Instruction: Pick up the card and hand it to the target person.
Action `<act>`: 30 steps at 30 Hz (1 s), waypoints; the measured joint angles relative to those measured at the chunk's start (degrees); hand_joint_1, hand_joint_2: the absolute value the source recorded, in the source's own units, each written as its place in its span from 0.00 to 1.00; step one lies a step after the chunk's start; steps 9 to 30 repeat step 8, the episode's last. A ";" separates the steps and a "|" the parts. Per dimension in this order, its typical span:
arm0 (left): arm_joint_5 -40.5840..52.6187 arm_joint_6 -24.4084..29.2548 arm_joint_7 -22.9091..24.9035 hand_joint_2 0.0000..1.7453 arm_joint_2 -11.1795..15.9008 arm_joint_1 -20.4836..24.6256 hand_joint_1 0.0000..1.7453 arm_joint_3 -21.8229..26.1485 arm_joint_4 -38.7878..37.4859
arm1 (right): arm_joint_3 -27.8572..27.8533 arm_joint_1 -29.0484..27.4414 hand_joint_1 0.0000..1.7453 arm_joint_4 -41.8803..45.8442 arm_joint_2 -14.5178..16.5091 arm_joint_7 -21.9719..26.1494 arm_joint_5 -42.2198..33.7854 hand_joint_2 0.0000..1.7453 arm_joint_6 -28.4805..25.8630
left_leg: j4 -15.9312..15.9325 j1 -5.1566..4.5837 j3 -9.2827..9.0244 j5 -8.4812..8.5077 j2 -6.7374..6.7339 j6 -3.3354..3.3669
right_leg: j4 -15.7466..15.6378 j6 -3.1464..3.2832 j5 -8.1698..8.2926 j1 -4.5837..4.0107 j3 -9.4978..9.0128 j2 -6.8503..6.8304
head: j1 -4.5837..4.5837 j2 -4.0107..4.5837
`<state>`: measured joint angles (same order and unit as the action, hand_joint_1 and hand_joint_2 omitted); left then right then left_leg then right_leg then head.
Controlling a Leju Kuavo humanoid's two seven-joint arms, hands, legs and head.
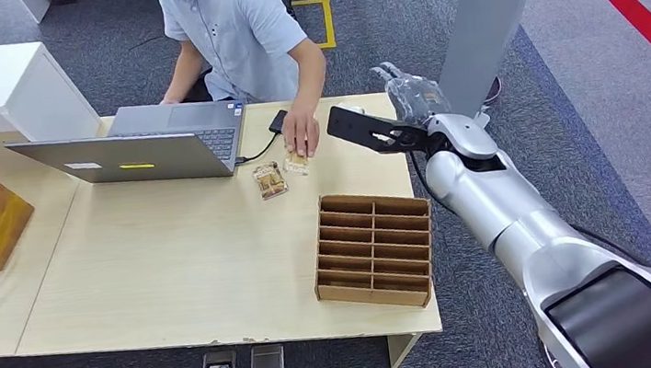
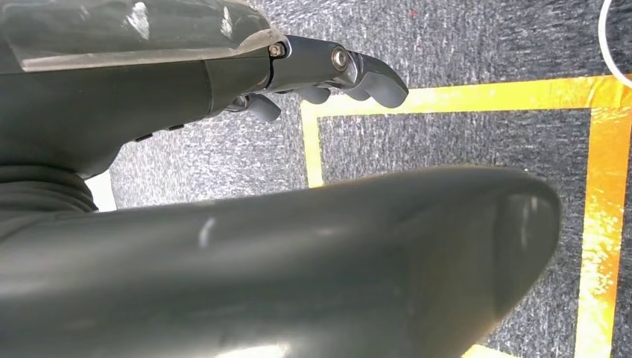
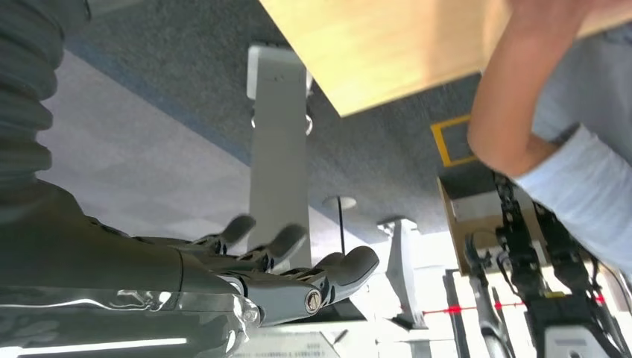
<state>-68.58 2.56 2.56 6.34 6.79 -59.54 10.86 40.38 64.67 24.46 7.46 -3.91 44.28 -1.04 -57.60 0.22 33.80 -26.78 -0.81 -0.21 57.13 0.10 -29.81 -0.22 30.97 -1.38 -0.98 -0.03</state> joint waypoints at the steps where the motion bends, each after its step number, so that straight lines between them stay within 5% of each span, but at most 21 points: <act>1: -0.18 0.02 0.07 0.00 0.01 -0.07 0.00 0.00 0.00 | 0.01 0.47 0.00 -0.02 -0.14 0.44 -0.11 1.00 -0.75 | 0.00 0.00 0.00 0.00 0.00 0.00 | 0.00 0.00 0.00 0.00 0.00 0.00 | 0.00 0.01; 8: -1.43 0.62 0.54 0.00 0.07 -0.39 0.00 0.00 0.00 | -0.84 0.05 0.00 6.31 -3.36 0.63 -5.54 1.00 -3.56 | -0.01 0.00 -0.04 0.00 0.00 0.00 | -0.01 0.00 0.00 0.00 -0.01 0.00 | -0.02 0.00; 30: -1.43 0.62 0.54 0.00 0.07 -0.39 0.00 0.00 0.00 | -0.84 0.05 0.00 6.31 -3.36 0.63 -5.54 1.00 -3.56 | -0.01 0.00 -0.04 0.00 0.00 0.00 | -0.01 0.00 0.00 0.00 -0.01 0.00 | -0.02 0.00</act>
